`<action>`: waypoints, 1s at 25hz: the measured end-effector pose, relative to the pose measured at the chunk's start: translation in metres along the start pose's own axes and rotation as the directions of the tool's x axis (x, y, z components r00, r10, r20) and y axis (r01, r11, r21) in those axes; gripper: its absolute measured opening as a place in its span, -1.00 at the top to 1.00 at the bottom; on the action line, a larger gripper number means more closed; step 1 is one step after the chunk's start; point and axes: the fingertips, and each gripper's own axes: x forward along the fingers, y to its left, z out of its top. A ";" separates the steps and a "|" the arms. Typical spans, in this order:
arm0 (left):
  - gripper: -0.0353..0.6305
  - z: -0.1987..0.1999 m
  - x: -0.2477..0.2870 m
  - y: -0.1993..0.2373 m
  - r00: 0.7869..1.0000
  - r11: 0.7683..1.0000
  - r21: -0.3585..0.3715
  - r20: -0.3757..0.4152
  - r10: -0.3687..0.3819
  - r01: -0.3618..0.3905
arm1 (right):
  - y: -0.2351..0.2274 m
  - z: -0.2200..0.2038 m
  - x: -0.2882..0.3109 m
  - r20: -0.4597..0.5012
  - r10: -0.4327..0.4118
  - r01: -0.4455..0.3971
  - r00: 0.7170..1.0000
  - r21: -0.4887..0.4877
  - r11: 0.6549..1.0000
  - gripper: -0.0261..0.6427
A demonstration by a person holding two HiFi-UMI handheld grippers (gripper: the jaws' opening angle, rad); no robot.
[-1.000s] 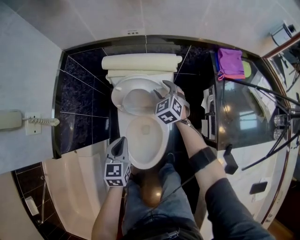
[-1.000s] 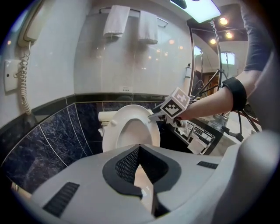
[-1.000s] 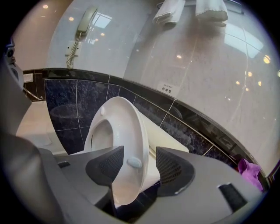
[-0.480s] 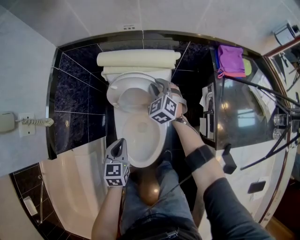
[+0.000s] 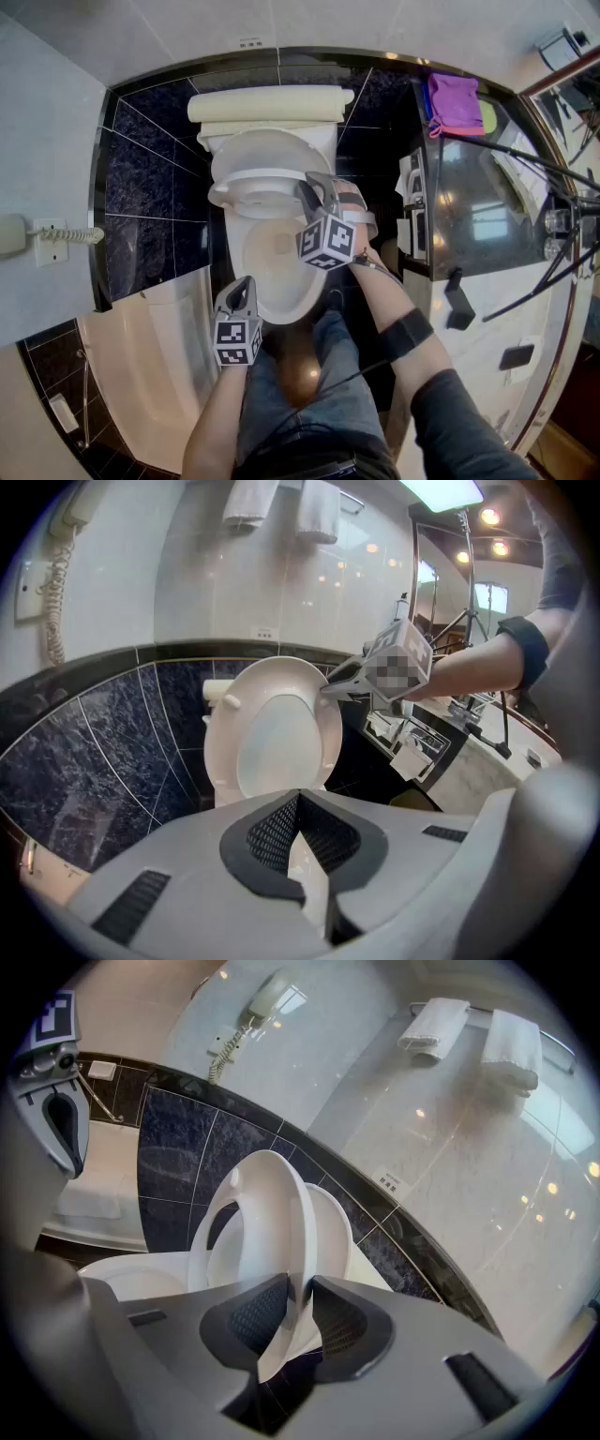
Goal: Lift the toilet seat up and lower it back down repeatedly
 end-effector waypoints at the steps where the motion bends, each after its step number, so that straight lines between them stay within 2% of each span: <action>1: 0.89 -0.004 0.000 -0.001 1.000 1.000 0.000 -0.006 -0.004 0.004 | 0.006 0.000 -0.006 0.001 -0.003 0.003 1.000 -0.003 1.000 0.61; 6: 0.89 -0.018 -0.002 -0.004 1.000 1.000 0.000 -0.008 -0.027 0.027 | 0.039 -0.004 -0.038 0.009 -0.022 0.022 1.000 -0.028 0.999 0.62; 14: 0.89 -0.055 0.006 -0.003 0.999 0.999 0.005 -0.010 -0.052 0.052 | 0.116 -0.021 -0.086 -0.010 -0.003 0.002 1.000 -0.079 0.997 0.65; 25: 0.89 -0.104 0.011 -0.008 0.996 0.996 0.001 -0.021 -0.086 0.086 | 0.199 -0.054 -0.123 -0.042 -0.029 0.023 0.999 -0.127 0.992 0.66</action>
